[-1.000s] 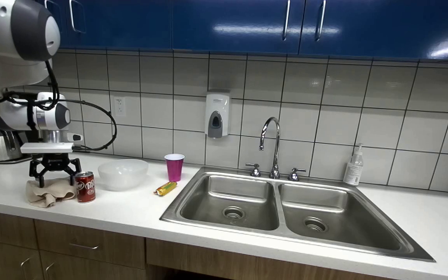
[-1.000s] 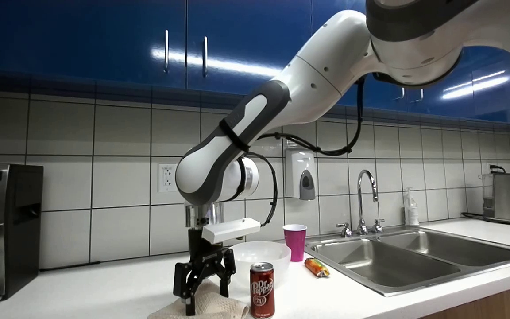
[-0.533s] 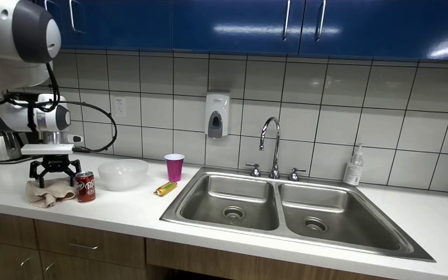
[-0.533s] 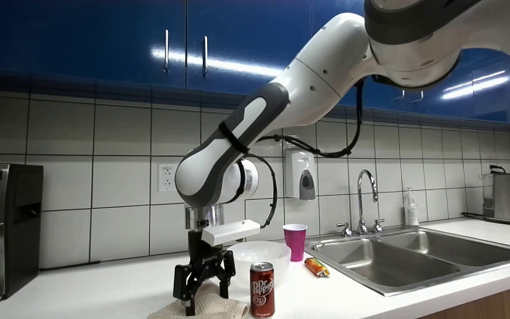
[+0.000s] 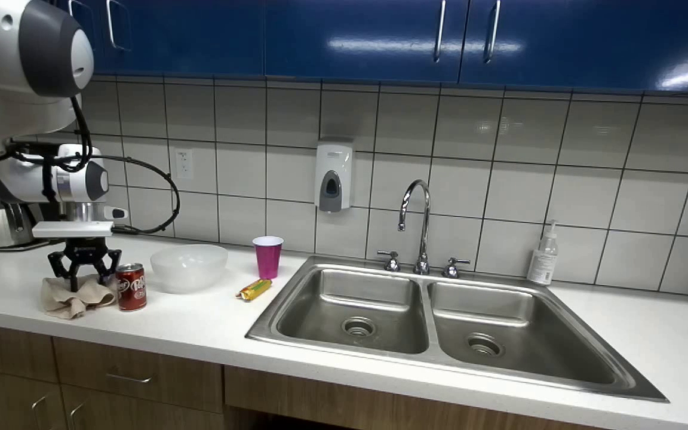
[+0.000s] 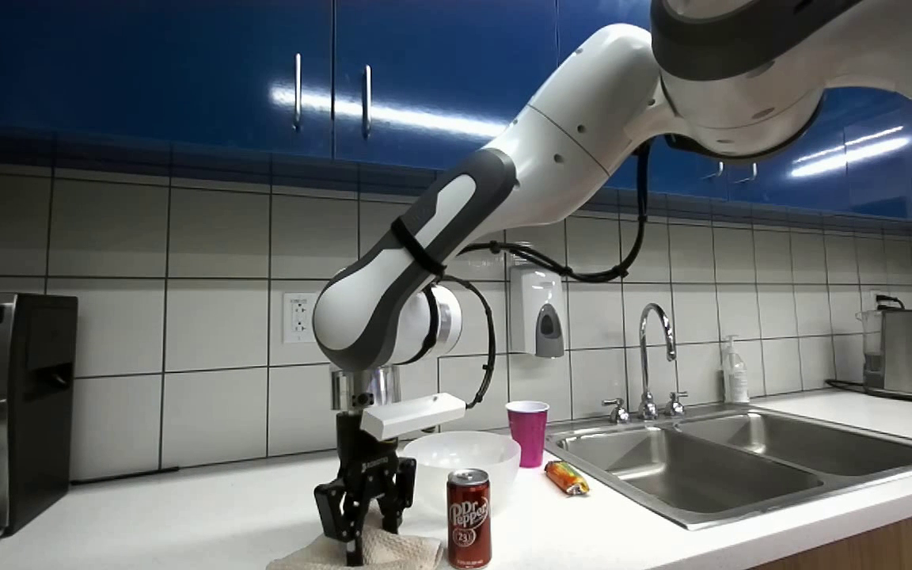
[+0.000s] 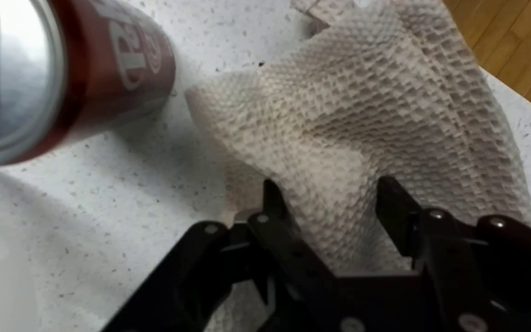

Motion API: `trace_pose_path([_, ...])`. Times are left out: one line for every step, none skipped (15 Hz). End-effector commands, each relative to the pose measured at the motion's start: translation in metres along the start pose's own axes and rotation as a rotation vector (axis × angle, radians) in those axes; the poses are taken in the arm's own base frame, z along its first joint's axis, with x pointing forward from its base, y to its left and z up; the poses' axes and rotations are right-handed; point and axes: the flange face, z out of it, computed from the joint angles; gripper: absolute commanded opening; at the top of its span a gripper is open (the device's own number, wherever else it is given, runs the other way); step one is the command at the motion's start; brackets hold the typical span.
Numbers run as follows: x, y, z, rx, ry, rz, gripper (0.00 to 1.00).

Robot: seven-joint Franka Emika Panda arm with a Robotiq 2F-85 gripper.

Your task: Put the towel in the bowl

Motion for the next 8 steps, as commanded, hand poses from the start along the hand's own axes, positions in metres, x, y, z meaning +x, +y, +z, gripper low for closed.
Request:
trace_pose_path([0.0042, 0.0015, -0.0046, -0.001, -0.009, -0.024, 0.27])
trace_pose_path([0.0044, 0.0016, -0.0050, -0.001, -0.008, -0.024, 0.18])
trace_pose_path([0.0045, 0.0018, -0.0053, 0.000, -0.008, -0.024, 0.11])
trace_pose_path([0.0047, 0.0020, -0.0055, 0.000, -0.008, -0.024, 0.04])
trace_pose_path([0.0048, 0.0019, -0.0056, -0.001, -0.007, -0.025, 0.00])
trace_pose_path([0.0049, 0.0019, -0.0058, 0.000, -0.007, -0.025, 0.00])
trace_pose_path([0.0050, 0.0020, -0.0059, 0.000, -0.007, -0.025, 0.00])
trace_pose_path([0.0050, 0.0021, -0.0060, 0.000, -0.007, -0.025, 0.00])
